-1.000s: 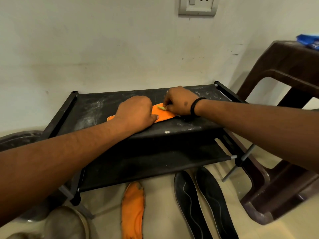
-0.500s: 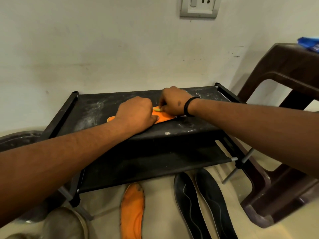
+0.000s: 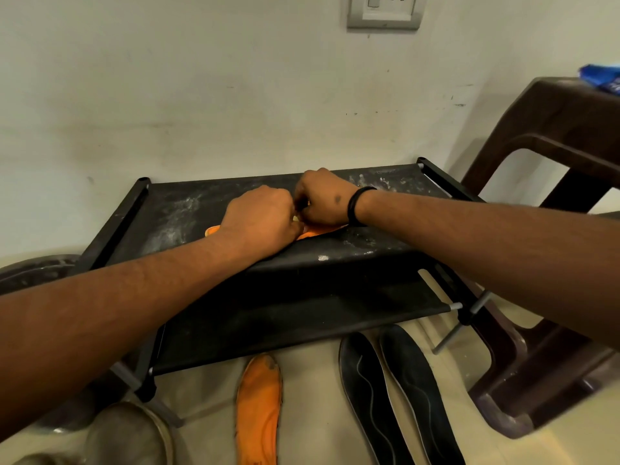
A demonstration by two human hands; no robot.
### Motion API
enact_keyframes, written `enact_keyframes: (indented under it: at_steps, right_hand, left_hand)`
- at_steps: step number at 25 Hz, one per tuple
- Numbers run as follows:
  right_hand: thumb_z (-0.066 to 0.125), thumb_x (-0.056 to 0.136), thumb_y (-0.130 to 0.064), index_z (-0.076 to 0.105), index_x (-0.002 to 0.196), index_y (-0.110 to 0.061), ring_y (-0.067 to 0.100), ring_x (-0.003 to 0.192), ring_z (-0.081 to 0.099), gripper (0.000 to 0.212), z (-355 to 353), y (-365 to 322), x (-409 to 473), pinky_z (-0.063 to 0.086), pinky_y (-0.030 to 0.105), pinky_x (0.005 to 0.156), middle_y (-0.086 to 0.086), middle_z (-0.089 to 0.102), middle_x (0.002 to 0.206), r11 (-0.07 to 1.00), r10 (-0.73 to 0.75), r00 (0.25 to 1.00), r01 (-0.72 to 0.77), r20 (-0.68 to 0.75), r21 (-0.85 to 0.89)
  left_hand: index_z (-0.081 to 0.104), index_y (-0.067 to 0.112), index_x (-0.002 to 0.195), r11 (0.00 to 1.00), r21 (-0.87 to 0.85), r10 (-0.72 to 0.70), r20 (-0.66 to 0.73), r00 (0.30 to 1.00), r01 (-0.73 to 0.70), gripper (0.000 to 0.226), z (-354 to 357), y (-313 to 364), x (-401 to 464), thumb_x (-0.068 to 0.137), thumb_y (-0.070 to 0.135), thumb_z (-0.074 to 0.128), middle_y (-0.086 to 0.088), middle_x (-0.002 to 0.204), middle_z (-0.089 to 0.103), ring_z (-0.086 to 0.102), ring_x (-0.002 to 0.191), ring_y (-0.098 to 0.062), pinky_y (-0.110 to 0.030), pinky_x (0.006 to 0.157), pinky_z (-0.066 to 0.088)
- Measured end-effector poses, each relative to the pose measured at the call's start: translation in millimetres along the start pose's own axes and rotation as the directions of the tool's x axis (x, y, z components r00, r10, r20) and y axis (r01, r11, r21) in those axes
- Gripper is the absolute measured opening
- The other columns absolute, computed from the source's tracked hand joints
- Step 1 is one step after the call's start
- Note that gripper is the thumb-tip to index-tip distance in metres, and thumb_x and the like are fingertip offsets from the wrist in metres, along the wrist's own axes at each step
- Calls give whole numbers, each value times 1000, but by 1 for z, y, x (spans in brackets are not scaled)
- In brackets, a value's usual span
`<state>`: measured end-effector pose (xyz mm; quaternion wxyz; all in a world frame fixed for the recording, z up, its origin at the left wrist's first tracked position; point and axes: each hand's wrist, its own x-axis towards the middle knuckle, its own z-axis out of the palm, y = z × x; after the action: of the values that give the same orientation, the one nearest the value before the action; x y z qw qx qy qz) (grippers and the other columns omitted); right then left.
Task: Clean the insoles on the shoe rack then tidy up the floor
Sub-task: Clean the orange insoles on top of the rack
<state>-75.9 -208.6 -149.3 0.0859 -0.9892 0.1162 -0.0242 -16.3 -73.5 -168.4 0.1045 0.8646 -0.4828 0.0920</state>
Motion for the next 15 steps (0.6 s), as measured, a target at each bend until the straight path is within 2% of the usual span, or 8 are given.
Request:
enact_keyframes:
  at_steps: [2,4,6,9,12,15]
  right_hand:
    - [63,87,-16,75,98,-16,18,90,63,17,0,2,-1,50,31,77,4,72,103,999,-34,999,34,8,-3]
    - [65,87,-23,75,99,-23,20,97,64,16,-3,10,1,54,39,84,1,72,106,999,9,1000,-9,-6,-41]
    - [64,88,-23,74,99,-26,22,99,63,15,-9,21,3,54,40,84,0,71,108,989,76,997,-79,-29,-129]
    - [62,90,-23,71,98,-22,27,96,61,12,-20,33,5,50,36,74,5,68,105,963,161,987,-162,-24,-215]
    - [63,89,-22,67,101,-16,28,93,61,14,-24,32,10,55,40,78,9,68,104,956,204,979,-200,-3,-216]
    - [62,89,-17,64,103,-15,29,96,61,14,-20,24,12,55,41,80,9,64,105,958,182,983,-179,-6,-224]
  left_hand:
    - [43,23,60,1000,-1,0,1,1000,0,44,0,1,0,90,47,64,3,62,46,47,60,-17,-31,58,36]
    - [53,22,64,1000,6,8,9,1000,-8,39,0,0,1,90,49,64,2,64,51,53,65,-19,-32,59,38]
    - [53,21,61,1000,5,12,10,1000,-12,42,0,0,1,90,49,65,1,63,53,54,66,-19,-31,58,37]
    - [51,20,58,1000,3,22,13,1000,-22,45,0,0,0,90,49,66,0,61,53,54,64,-19,-31,58,38]
    - [50,20,58,1000,3,24,10,1000,-25,46,1,-1,1,89,50,66,0,61,52,56,66,-20,-33,60,43]
    - [46,21,57,1000,-4,29,6,1000,-29,48,2,-1,2,89,49,67,1,59,48,52,64,-20,-34,61,42]
